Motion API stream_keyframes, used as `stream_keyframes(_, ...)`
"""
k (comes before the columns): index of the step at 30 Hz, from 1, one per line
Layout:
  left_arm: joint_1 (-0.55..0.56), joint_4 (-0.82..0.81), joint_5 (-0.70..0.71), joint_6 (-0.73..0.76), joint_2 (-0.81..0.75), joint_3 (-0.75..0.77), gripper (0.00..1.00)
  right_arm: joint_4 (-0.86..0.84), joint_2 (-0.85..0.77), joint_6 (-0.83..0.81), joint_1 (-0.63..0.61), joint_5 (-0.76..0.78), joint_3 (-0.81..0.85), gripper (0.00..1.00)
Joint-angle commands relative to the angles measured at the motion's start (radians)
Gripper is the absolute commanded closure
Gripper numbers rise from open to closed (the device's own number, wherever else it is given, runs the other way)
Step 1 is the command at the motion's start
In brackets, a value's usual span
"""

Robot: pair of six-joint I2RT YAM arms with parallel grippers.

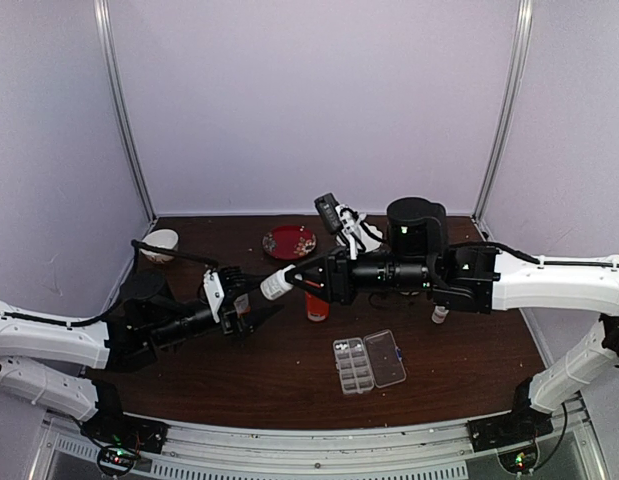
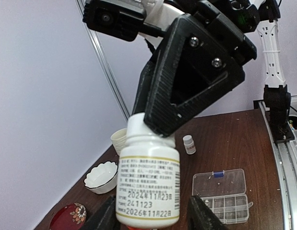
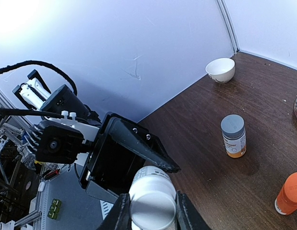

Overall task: Sort the pills into containers
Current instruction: Pass from the right arm to the left

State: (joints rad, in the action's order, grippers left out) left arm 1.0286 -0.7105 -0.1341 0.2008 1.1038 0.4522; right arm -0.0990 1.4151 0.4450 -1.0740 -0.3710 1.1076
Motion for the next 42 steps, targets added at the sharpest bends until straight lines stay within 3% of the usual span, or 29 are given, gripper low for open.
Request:
stream_keyframes(1,0.005,-0.063,0.011,-0.001,-0.022,-0.007,0.48,-0.021,0.013,0.001,-0.007,-0.017,0.009,1.0)
stream_keyframes(3,0.004,-0.071,0.011,-0.001,-0.022,-0.012,0.46,-0.019,0.015,0.002,-0.007,-0.017,0.009,1.0)
stream_keyframes(6,0.004,-0.071,0.016,-0.006,-0.025,-0.012,0.57,-0.019,0.014,0.001,-0.008,-0.021,0.009,1.0)
stream_keyframes(13,0.005,-0.081,0.027,-0.015,-0.023,-0.017,0.6,-0.018,0.021,0.001,-0.009,-0.028,0.014,1.0)
stream_keyframes(21,0.005,-0.067,0.027,-0.025,-0.028,-0.021,0.78,-0.003,0.018,-0.033,-0.009,-0.049,0.015,0.99)
stream_keyframes(23,0.005,-0.061,0.024,-0.025,-0.03,-0.021,0.8,-0.002,0.019,-0.04,-0.009,-0.064,0.017,0.92)
stream_keyframes(28,0.005,-0.014,0.005,0.003,-0.038,-0.016,0.81,0.069,0.0,-0.081,0.0,-0.06,0.035,0.57)
stream_keyframes(33,0.005,0.092,-0.032,0.081,-0.05,-0.004,0.83,0.198,-0.04,-0.075,0.052,-0.122,0.045,0.38)
stream_keyframes(42,0.004,0.196,-0.062,0.181,-0.06,0.029,0.83,0.505,0.022,-0.122,0.091,-0.238,0.193,0.36)
